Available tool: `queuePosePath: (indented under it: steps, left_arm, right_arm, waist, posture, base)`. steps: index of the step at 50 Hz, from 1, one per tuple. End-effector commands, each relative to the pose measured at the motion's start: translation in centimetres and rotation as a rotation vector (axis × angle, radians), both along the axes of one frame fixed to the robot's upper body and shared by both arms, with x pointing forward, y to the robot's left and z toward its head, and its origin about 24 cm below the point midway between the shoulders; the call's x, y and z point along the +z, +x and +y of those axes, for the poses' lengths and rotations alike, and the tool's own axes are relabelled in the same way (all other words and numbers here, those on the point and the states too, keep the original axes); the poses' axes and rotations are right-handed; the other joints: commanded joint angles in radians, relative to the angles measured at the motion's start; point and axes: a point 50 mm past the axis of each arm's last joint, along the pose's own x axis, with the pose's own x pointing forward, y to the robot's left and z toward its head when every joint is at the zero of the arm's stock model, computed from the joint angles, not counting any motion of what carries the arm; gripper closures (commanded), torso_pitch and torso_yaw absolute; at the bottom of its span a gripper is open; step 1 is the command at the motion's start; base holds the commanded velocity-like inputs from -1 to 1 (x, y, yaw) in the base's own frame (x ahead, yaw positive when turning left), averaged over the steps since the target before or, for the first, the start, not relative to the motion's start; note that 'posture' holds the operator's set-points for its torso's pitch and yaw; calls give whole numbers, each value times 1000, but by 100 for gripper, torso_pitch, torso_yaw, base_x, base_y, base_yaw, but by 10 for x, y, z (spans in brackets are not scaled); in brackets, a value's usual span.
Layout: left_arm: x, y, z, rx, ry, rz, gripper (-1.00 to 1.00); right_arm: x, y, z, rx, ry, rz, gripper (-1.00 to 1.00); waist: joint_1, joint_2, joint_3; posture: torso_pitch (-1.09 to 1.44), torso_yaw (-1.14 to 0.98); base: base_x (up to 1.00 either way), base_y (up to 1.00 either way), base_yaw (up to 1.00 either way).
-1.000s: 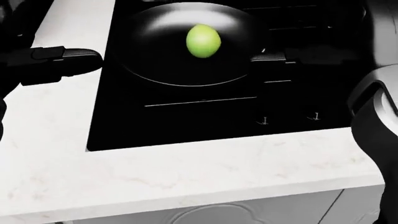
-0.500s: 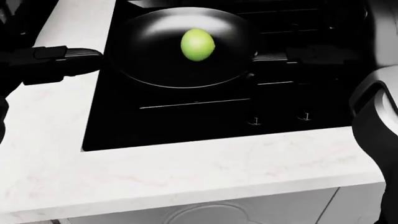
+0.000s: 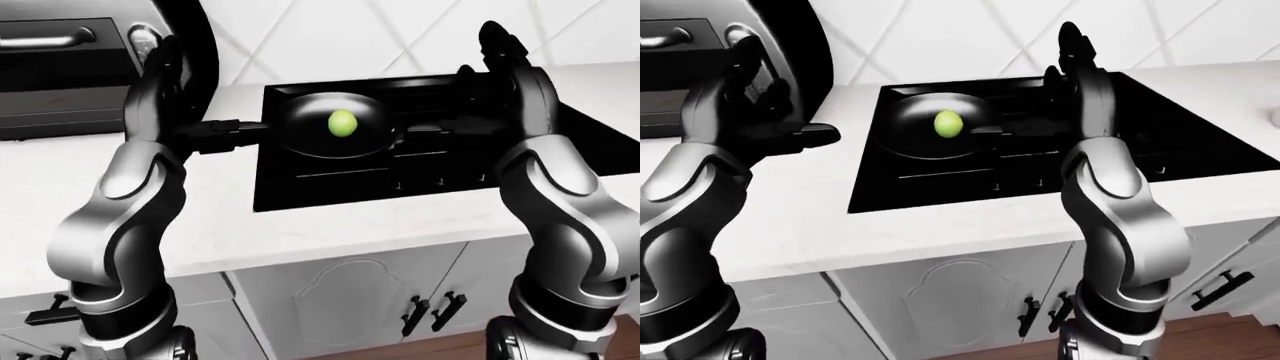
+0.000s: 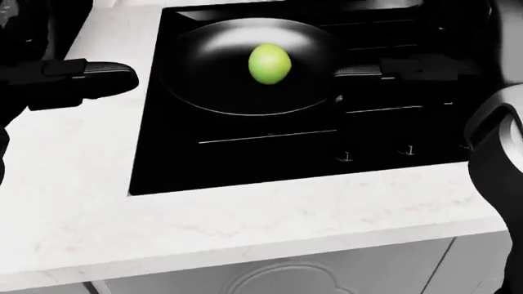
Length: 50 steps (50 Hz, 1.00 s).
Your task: Pick the lime from the pan and place it in the bowl.
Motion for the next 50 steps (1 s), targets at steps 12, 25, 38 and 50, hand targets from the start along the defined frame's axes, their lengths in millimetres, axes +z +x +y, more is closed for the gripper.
queuePosePath:
  steps: [12,25,38,50]
  left_arm:
    - [12,-2,2,10,2,-70,-100]
    - [13,-3,1,10,2,-71,-100]
    - [11,-2,2,11,1,-69,-100]
    - [11,-2,1,7,2,-69,-100]
  right_arm:
    - [9,-2,3,12,-8,-59,-100]
    - [8,-2,3,14,-11,-57,-100]
    - [8,0,2,-1,-5,-53,-100]
    - [9,-1,3,3,-10,-53,-100]
  waist:
    - [10,-118,-23]
    - [-9,24,-33]
    - [18,-90,-20]
    - [17,-36,-31]
  posture:
    - [0,0]
    - [0,0]
    - [0,0]
    - [0,0]
  base:
    - [25,0,0]
    - [25,0,0]
    - [11,0,0]
    - [0,0,0]
